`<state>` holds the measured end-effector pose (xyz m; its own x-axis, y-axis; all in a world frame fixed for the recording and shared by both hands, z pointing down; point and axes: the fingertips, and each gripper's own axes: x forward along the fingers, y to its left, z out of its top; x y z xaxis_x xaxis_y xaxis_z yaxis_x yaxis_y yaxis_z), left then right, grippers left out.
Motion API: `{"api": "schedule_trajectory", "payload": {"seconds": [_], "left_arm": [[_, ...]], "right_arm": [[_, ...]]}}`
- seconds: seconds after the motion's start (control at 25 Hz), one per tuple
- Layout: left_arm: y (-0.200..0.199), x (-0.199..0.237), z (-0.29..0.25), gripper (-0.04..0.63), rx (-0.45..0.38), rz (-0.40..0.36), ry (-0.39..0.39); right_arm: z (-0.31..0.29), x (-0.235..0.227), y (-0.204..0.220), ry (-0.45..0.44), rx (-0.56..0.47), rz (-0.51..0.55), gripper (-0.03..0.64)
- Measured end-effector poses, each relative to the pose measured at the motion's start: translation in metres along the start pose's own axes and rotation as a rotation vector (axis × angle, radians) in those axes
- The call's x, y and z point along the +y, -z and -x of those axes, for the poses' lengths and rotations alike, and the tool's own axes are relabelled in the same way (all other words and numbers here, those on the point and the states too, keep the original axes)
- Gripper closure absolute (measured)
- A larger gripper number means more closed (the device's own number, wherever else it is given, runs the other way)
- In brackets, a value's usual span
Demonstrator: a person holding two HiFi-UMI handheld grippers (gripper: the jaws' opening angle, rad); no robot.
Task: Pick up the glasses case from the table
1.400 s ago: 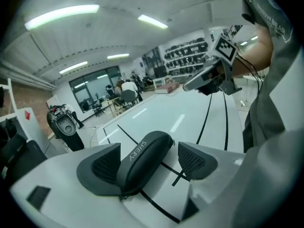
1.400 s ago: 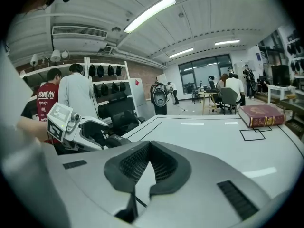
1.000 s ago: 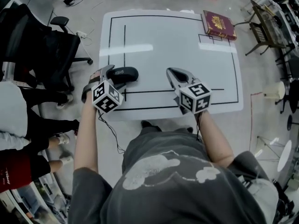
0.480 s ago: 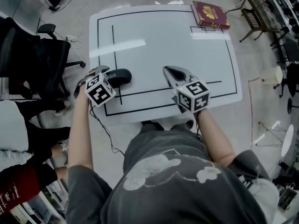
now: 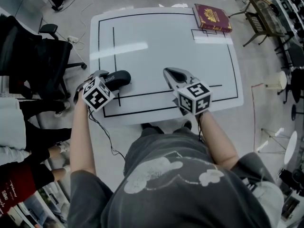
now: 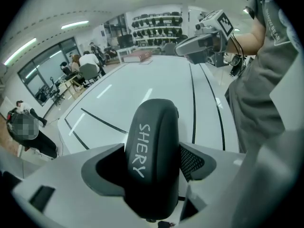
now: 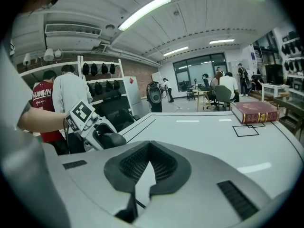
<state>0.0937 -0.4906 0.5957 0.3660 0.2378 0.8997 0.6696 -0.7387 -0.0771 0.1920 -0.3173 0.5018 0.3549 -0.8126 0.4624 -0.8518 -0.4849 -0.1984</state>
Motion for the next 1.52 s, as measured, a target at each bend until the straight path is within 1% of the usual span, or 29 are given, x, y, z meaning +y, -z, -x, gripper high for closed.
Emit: {"api": "schedule_trajectory", "payload": {"seconds": [0.24,0.44,0.56,0.76,0.88,1.04,1.16,1.32,1.52], "left_arm": [[-0.023,-0.006,0.036,0.255,-0.135,0.170,-0.145],[-0.039,-0.018,0.070,0.256,-0.226,0.328,-0.275],[-0.048,-0.031,0.089,0.256,-0.269,0.429,-0.353],[-0.067,-0.066,0.112,0.256,-0.309,0.569,-0.470],[-0.082,-0.089,0.119,0.256,-0.339,0.626,-0.529],[-0.097,-0.123,0.129,0.256,-0.375,0.683,-0.633],[-0.106,-0.147,0.133,0.256,-0.405,0.728,-0.678],[-0.120,-0.184,0.131,0.256,-0.406,0.782,-0.742],[-0.136,-0.237,0.125,0.256,-0.430,0.892,-0.812]], "right_arm": [[0.005,0.004,-0.013,-0.072,-0.020,0.029,0.617],[0.011,0.012,-0.026,-0.170,-0.033,0.069,0.617],[0.019,0.018,-0.030,-0.242,-0.037,0.094,0.617],[0.042,0.018,-0.033,-0.357,-0.037,0.132,0.617],[0.060,0.012,-0.029,-0.401,-0.032,0.147,0.617],[0.082,0.006,-0.015,-0.472,-0.014,0.172,0.617],[0.098,-0.001,-0.004,-0.502,-0.011,0.191,0.617],[0.123,-0.015,0.011,-0.535,0.000,0.228,0.618],[0.159,-0.033,0.035,-0.603,0.029,0.271,0.618]]}}
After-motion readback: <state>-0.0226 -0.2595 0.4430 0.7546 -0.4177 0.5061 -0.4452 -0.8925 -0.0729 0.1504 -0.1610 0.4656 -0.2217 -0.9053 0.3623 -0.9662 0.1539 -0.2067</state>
